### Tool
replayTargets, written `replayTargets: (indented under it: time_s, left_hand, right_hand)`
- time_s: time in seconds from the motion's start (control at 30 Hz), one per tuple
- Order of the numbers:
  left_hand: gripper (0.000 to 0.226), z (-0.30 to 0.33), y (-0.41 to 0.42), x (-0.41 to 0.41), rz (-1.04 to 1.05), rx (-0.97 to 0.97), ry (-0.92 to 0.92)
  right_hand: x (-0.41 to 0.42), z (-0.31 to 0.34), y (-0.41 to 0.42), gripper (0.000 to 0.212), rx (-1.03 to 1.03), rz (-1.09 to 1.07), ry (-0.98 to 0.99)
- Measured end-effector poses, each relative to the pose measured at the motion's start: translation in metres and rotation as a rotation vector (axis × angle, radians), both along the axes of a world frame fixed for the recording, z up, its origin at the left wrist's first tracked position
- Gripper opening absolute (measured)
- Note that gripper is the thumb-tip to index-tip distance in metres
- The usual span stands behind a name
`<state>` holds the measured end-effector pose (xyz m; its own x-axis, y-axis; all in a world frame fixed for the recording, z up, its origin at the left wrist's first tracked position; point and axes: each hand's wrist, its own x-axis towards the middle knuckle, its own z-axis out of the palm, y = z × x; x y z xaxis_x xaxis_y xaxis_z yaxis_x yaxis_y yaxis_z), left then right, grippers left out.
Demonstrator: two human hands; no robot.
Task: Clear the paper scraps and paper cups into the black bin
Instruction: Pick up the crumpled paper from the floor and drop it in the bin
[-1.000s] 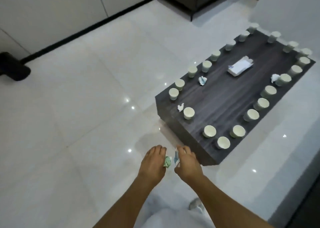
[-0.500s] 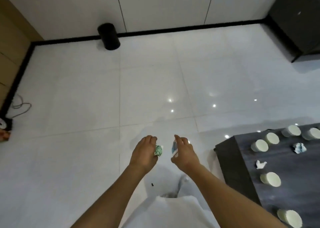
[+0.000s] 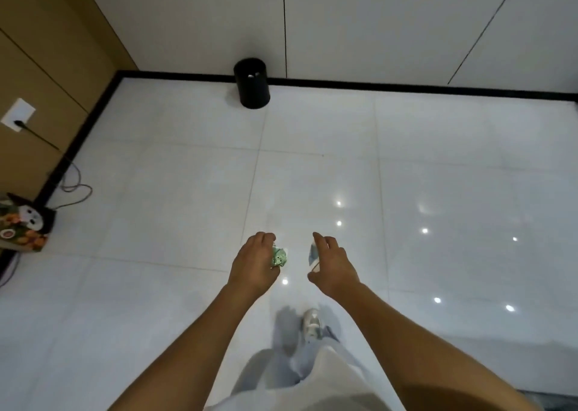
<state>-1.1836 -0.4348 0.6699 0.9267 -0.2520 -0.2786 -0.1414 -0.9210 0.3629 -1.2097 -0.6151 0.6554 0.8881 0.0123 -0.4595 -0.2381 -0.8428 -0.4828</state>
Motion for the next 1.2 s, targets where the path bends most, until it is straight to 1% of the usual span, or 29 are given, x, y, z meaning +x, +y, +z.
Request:
replayTargets:
  time_s: [0.13,0.27,0.43,0.6,0.7,0.87,1.0,1.2]
  left_hand:
    - [0.055,0.003,0.009,0.086,0.071,-0.014,0.013]
    - [0.054,-0.007,0.029,0.182,0.116,-0.019,0.011]
    - [0.055,-0.018,0.063,0.332,0.133,-0.033,-0.014]
    - [0.056,-0.006,0.095,0.462,0.138,-0.038,-0.054]
    - [0.060,0.003,0.108,0.529,0.152,-0.055,-0.058]
    - [0.061,-0.001,0.115,0.644,0.140,-0.068,-0.059]
    - [0.062,-0.005,0.115,0.749,0.184,-0.078,-0.072]
    - [0.060,0.003,0.112,0.898,0.208,-0.037,-0.048]
  right_hand:
    - [0.102,0.005,0.001,0.087,-0.002,0.039,-0.003]
    - [0.205,-0.002,0.021,0.088,0.002,0.073,-0.001]
    - [0.356,-0.012,0.055,0.089,0.012,0.064,-0.036]
    - [0.482,-0.001,0.091,0.087,0.021,0.054,-0.021]
    - [0.548,0.005,0.103,0.089,0.039,0.042,0.005]
    - [0.661,0.001,0.113,0.089,0.039,0.052,0.020]
    - [0.768,-0.004,0.115,0.092,0.054,0.064,0.013]
    - [0.913,0.000,0.113,0.094,0.046,0.076,0.028]
